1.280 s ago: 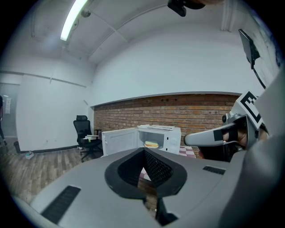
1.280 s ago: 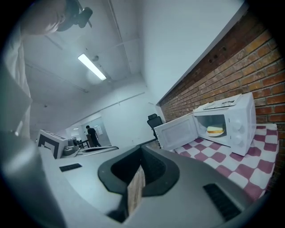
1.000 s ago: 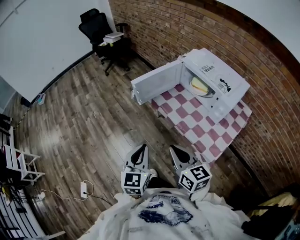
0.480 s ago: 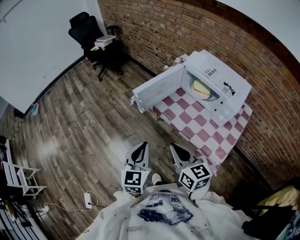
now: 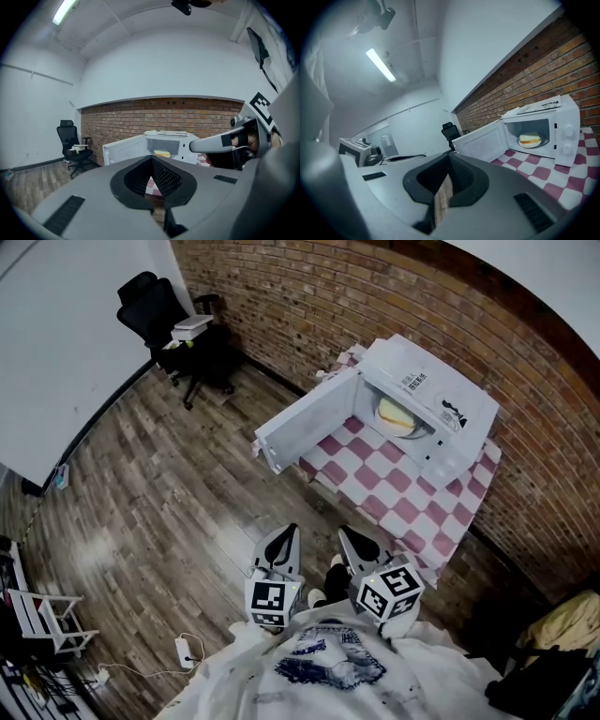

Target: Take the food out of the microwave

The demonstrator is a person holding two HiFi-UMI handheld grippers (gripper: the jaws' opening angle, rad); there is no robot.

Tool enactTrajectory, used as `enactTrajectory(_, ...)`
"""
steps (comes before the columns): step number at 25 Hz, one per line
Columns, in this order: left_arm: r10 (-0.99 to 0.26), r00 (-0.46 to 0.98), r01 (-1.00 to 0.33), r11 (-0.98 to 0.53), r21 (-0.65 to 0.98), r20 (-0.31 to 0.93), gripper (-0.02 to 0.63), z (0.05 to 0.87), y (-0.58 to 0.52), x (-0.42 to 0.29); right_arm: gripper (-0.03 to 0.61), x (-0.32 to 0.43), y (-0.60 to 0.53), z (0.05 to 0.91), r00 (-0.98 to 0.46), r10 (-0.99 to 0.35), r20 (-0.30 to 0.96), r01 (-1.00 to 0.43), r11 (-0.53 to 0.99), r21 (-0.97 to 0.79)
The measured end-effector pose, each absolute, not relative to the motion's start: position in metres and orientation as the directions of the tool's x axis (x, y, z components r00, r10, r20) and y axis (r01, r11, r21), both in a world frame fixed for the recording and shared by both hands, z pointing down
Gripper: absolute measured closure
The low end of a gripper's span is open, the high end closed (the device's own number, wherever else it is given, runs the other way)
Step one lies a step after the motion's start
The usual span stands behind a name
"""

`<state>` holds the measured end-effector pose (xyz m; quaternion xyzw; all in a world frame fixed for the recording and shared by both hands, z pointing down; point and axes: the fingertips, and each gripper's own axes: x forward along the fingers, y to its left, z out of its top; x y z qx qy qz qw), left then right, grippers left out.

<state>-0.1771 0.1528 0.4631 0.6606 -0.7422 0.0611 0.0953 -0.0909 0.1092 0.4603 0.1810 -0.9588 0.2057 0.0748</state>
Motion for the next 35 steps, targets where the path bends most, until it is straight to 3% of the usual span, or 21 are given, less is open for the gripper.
enactTrajectory(20,-0.967,0.05,-0.999,-0.048,0.014,0.249,0.606,0.473,-0.005,-0.203,0.565,-0.111,-0.038,0.472,-0.858,-0.471,0.204,-0.513,0.76,-0.399)
enactTrajectory(35,-0.94,0.216,-0.976,-0.216,0.03,0.263,0.606,0.481,-0.143,-0.168,0.565,-0.07,-0.156,0.483,-0.761,-0.606,0.232,-0.641,0.649,-0.409)
